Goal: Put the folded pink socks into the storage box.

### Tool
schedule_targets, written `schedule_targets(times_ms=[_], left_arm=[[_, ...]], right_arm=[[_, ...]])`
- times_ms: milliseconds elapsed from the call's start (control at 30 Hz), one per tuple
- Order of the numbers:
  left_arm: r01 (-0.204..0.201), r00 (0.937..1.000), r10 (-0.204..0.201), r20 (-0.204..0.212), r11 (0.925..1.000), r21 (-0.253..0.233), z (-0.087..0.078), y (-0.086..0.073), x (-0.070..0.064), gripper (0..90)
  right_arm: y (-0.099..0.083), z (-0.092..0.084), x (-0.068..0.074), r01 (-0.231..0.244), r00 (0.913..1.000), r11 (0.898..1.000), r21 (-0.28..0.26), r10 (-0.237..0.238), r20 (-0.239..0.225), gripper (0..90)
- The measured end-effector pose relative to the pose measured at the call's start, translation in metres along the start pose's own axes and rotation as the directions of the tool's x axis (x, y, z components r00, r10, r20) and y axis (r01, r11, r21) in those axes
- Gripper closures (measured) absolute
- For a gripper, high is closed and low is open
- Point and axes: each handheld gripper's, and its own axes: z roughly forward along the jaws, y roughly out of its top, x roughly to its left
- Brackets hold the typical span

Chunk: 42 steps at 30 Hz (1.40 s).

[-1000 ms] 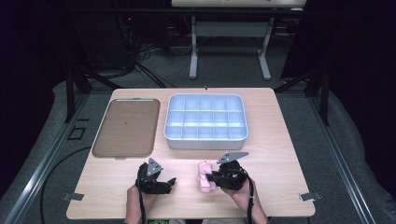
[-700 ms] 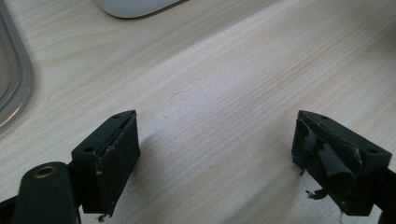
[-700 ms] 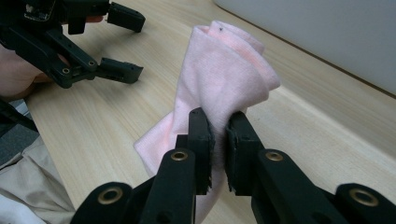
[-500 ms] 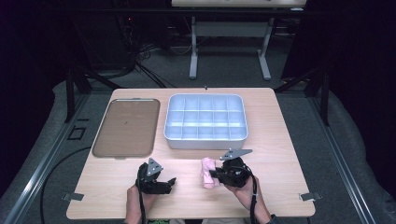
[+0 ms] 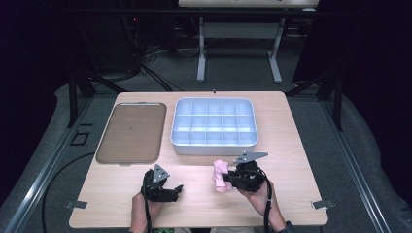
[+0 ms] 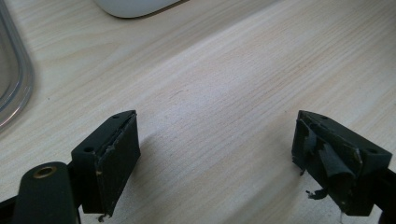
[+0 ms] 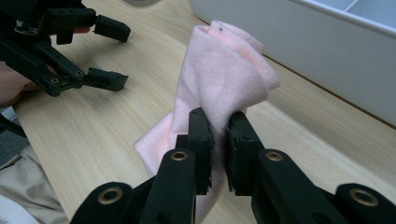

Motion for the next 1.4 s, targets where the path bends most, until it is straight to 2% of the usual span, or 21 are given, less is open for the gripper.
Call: schedule_targets(times_ms=[200, 233, 333, 500, 667, 933, 1400], left_arm=[[-0.002, 1.0000, 0.002, -0.002, 1.0000, 0.005, 0.000, 0.000, 0.000, 14.5], [0.012, 0.9999, -0.012, -0.004, 0.9999, 0.004, 0.000, 0.000, 0.000, 13.9], [0.012, 0.9999, -0.012, -0.007, 0.9999, 0.005, 0.000, 0.000, 0.000, 12.7], [0.013, 0.9999, -0.013, -0.011, 0.9999, 0.006, 0.001, 0.000, 0.000, 11.8], [0.016, 0.9998, -0.016, -0.014, 0.9998, 0.008, 0.001, 0.000, 0.000, 11.0], [0.011, 0.9999, -0.011, -0.012, 0.9998, 0.013, 0.001, 0.001, 0.001, 9.7], [0.012, 0.9999, -0.012, -0.011, 0.9998, 0.012, 0.001, 0.001, 0.000, 9.8]], right_arm=[[0.000, -0.004, -0.006, -0.006, 0.9999, 1.000, -0.009, 0.006, 0.010, 82.3], [0.001, -0.005, -0.007, -0.007, 0.9999, 1.000, -0.008, 0.007, 0.011, 82.2], [0.003, -0.008, -0.009, -0.006, 0.9998, 1.000, -0.015, 0.007, 0.017, 82.2], [0.008, -0.017, -0.011, 0.005, 0.9996, 0.999, -0.039, -0.004, 0.027, 82.2], [0.013, -0.020, -0.014, 0.011, 0.9994, 0.999, -0.040, -0.010, 0.034, 82.2], [0.018, -0.024, -0.017, -0.007, 0.9992, 0.998, -0.064, 0.010, 0.039, 82.2], [0.030, -0.038, -0.029, -0.011, 0.9985, 0.995, -0.100, 0.017, 0.052, 82.2]])
